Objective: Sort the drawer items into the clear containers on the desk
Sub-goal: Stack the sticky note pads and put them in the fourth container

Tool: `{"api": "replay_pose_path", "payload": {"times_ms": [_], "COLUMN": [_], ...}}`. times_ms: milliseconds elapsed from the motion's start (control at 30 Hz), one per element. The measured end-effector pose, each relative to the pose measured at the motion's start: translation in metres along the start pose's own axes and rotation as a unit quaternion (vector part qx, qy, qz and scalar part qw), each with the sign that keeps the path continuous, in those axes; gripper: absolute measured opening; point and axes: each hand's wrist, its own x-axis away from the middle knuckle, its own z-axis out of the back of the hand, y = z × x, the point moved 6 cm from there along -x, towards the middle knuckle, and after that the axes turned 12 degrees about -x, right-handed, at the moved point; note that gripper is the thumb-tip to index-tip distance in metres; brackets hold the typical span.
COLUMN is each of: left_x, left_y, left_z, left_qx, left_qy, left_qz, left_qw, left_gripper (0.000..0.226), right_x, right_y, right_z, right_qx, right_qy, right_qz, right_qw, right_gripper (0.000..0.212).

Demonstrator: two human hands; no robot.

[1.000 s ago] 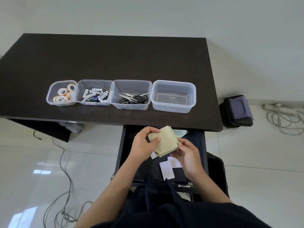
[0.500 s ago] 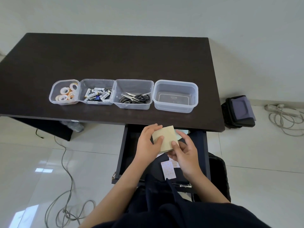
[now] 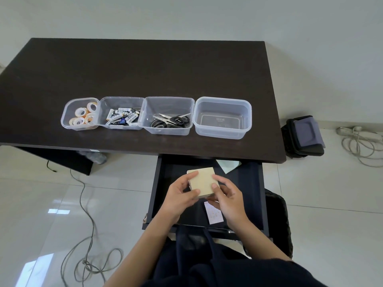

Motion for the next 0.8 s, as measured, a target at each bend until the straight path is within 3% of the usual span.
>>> {"api": "replay_pose_path", "payload": {"times_ms": [67, 133, 200, 333, 500, 633, 800], "left_x": [-0.001, -0.001, 0.0, 0.003, 0.008, 0.009, 0.008], "left_y": [-0.009, -0.014, -0.015, -0.019, -0.026, -0.032, -0.039], "left_z": [0.007, 0.015, 0.023, 0.037, 0.05, 0.056, 0.052], "left_qx": [0.003, -0.01, -0.018, -0.026, -0.026, -0.033, -0.036], "left_qy": [0.018, 0.03, 0.037, 0.048, 0.069, 0.068, 0.07], "left_qz": [0.024, 0.038, 0.039, 0.048, 0.061, 0.061, 0.078], "left_qw": [1.0, 0.999, 0.998, 0.997, 0.995, 0.995, 0.994], "left_gripper": [0.045, 0.047, 0.047, 0.048, 0.049, 0.05, 0.051], "right_x": [-0.017, -0.042, -0.069, -0.125, -0.155, -0.144, -0.122], "right_y": [0.01, 0.017, 0.016, 0.015, 0.027, 0.035, 0.051], "right_z": [0.012, 0.034, 0.053, 0.069, 0.079, 0.082, 0.085], "right_qx": [-0.005, 0.002, 0.07, 0.309, 0.467, 0.466, 0.41], "right_qy": [0.056, 0.162, 0.24, 0.215, 0.176, 0.183, 0.205], "right_qz": [0.001, 0.016, 0.045, 0.082, 0.001, 0.044, 0.014], "right_qw": [0.998, 0.987, 0.967, 0.923, 0.866, 0.865, 0.889], "right_gripper": [0.016, 0.011, 0.019, 0.048, 0.035, 0.031, 0.027]}}
